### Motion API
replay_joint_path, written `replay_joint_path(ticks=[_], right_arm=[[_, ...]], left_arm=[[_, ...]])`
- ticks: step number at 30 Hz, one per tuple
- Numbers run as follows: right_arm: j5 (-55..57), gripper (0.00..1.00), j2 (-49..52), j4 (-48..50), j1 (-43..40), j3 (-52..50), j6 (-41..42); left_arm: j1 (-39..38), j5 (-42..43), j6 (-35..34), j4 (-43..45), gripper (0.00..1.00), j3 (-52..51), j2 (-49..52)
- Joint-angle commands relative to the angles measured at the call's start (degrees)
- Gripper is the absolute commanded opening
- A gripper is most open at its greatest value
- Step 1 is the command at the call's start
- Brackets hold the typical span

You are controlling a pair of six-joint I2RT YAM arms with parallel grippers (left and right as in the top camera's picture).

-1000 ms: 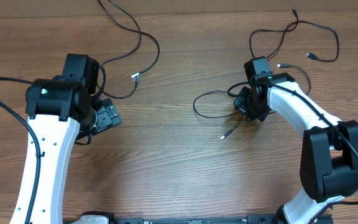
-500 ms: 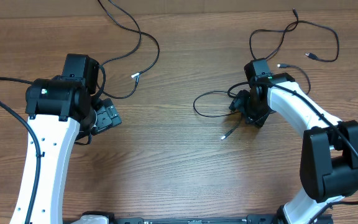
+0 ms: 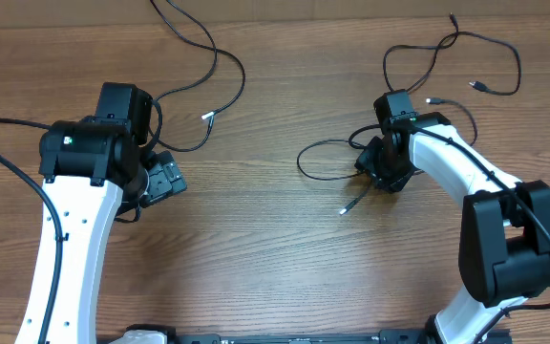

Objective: Untangle cables

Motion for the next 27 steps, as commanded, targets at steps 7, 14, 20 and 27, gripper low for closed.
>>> replay_joint_path(ticks=[7,14,20,27], right_arm=[[1.01,0.40,0.61,0.02,0.39,-0.24,0.74],[1.01,0.21,0.61,0.46,0.39,-0.24,0.72],[2.27,0.04,0.61,0.79,-0.74,-0.22,1.38],[1.81,0.04,0.59,-2.38,-7.61,1.77,4.24]], left_arm=[[-0.09,-1.18,-0.92,0.04,1.00,-0.09,0.09],[-0.04,-1.18,-0.92,0.04,1.00,-0.09,0.09],[-0.22,-1.18,-0.92,0.04,0.99,-0.09,0.09],[-0.20,-1.18,-0.92,0.04,0.99,-0.09,0.09]])
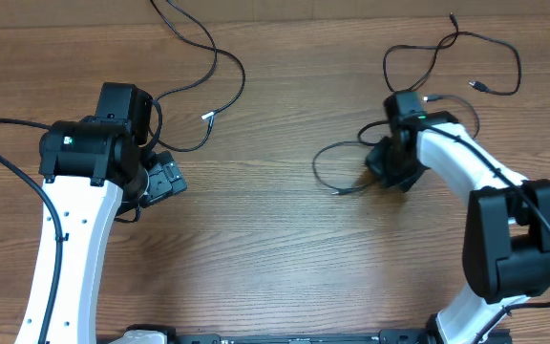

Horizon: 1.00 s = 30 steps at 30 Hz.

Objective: Untangle cables

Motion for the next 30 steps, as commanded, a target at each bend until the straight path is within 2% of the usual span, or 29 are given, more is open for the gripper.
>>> replay_joint_path(ticks=[1,10,14,17,22,30], right_arm=[[0.94,0.04,0.15,-1.77,-4.61,2.34,1.66],[-4.96,0.04,0.15,-6.78,-17.22,6.45,2.80],[-6.27,0.04,0.15,-8.44,-22.45,6.45,8.17],[-10.58,0.04,0.15,-6.38,-24.83,6.45,5.44],[-19.08,0.04,0.15,-0.11,-24.81,6.43,-3.15],[-20.22,0.04,0.15,7.04,-19.50,6.43,-3.61]], left_arm=[[-0.20,-1.20,-0.92,0.04,0.99,-0.09,0.09],[-0.33,-1.20,-0.92,0.04,1.00,-0.09,0.09],[-0.33,-1.20,-0.92,0.04,1.00,-0.09,0.09],[-0.33,-1.20,-0.92,0.04,1.00,-0.09,0.09],[-0.33,-1.20,-0.92,0.04,1.00,-0.09,0.09],[-0.33,-1.20,-0.92,0.04,1.00,-0.09,0.09]])
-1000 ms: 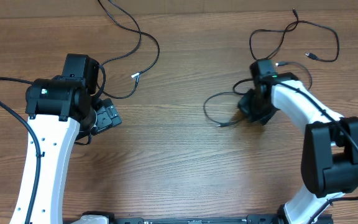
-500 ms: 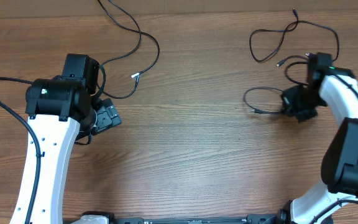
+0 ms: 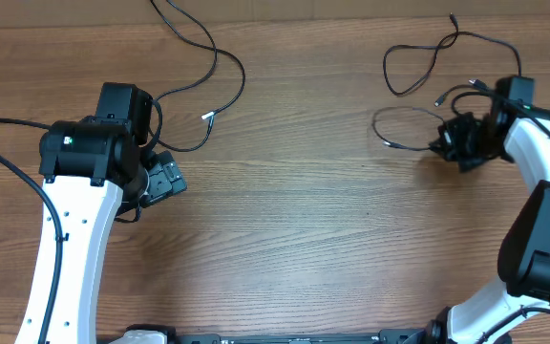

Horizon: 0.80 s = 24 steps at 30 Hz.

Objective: Untangle cables

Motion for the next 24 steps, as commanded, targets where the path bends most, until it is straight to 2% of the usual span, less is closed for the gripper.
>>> replay_joint_path(ticks=[1,5,10,12,13,16,18,20,21,24], right_arm=[[-0.94,0.04,0.15,3.28,2.67,1.25,-1.29],[5.55,0.11,0.15,7.43,5.60,1.25,-1.31],[12.31,0.06,0.15,6.45,6.71,1.25,-1.31],[13.16,0.11,0.15,5.84,6.69,1.25,-1.33],[13.33,0.18,0.15,5.64,6.60,1.25,-1.64],[13.29,0.60,0.15,5.38,6.54,1.25,-5.31],[13.29,0.85,0.15,4.92,6.54,1.25,-7.74],[13.29,0.97,0.15,4.28,6.54,1.25,-9.86],[13.29,1.00,0.15,4.00,6.47,1.25,-10.82],[13.31,1.00,0.15,2.86,5.81,1.57,-12.28]], left_arm=[[-0.28,-1.20,-0.92,0.04,0.99,-0.09,0.09],[-0.28,-1.20,-0.92,0.04,0.99,-0.09,0.09],[-0.28,-1.20,-0.92,0.04,0.99,-0.09,0.09],[-0.28,-1.20,-0.92,0.04,1.00,-0.09,0.09],[-0.28,-1.20,-0.92,0.04,0.99,-0.09,0.09],[-0.28,-1.20,-0.92,0.04,1.00,-0.09,0.09],[-0.28,-1.20,-0.92,0.04,0.99,-0.09,0.09],[-0.28,-1.20,-0.92,0.04,1.00,-0.09,0.09],[-0.28,-1.20,-0.92,0.04,1.00,-0.09,0.09],[-0.28,-1.18,-0.92,0.04,1.00,-0.09,0.09]])
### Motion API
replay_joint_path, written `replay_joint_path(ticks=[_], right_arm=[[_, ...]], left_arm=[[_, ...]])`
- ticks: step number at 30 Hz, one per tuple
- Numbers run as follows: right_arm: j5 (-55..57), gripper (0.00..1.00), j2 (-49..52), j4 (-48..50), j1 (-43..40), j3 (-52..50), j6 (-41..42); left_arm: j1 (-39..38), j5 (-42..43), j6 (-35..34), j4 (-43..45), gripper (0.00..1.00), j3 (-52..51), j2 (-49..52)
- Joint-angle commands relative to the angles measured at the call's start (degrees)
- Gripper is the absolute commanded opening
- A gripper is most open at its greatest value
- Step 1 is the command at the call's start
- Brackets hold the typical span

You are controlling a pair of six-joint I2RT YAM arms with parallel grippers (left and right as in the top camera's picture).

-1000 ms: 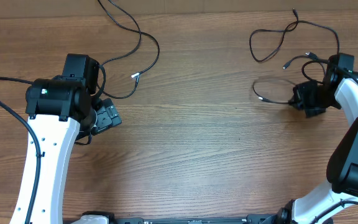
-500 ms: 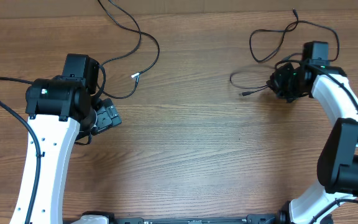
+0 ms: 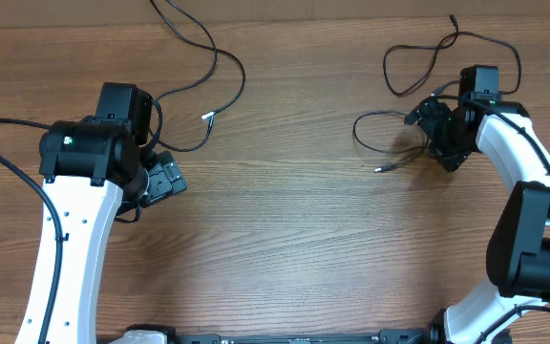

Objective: Untangle cables

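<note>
In the overhead view, a thin black cable loops on the wooden table left of my right gripper, which is shut on it; its free plug lies below the loop. A second black cable curls behind that gripper along the far right and passes close to it. Across the table, a long black cable with a white-tipped end winds from the far edge toward my left gripper. The overhead view does not show how the left fingers stand.
The wooden table fills the view. The left arm's own black hose arcs out past the left edge. The right arm's white links run down the right side.
My right gripper has shifted a little left from the far right edge. The cable loop came with it, and the free plug now lies lower, pointing left. The left arm is unchanged.
My right gripper was near the table's middle right, with the cable loop trailing to its left. It then stood slightly further right, then far right with the loop pulled after it. Now it is back a little left. The left arm and its cable stayed put throughout.
</note>
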Motion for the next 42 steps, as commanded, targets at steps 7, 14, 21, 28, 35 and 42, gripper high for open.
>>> replay_joint_path(ticks=[7,14,21,28,35,42], right_arm=[[0.79,1.00,0.15,-9.46,-8.31,10.97,-6.19],[0.83,1.00,0.17,-19.08,-14.36,22.91,-15.54],[5.75,1.00,0.31,-19.96,-14.71,25.75,-18.64],[9.81,1.00,2.47,-15.26,-14.64,24.87,-18.60],[9.81,1.00,9.68,-14.08,-14.75,24.55,-19.34],[9.97,1.00,14.32,-9.64,-14.75,24.52,-19.91]], left_arm=[[-0.33,-1.20,-0.92,0.04,1.00,-0.09,0.09],[-0.33,-1.20,-0.92,0.04,1.00,-0.09,0.09],[-0.33,-1.20,-0.92,0.04,1.00,-0.09,0.09],[-0.33,-1.20,-0.92,0.04,1.00,-0.09,0.09],[-0.33,-1.20,-0.92,0.04,1.00,-0.09,0.09],[-0.33,-1.20,-0.92,0.04,1.00,-0.09,0.09]])
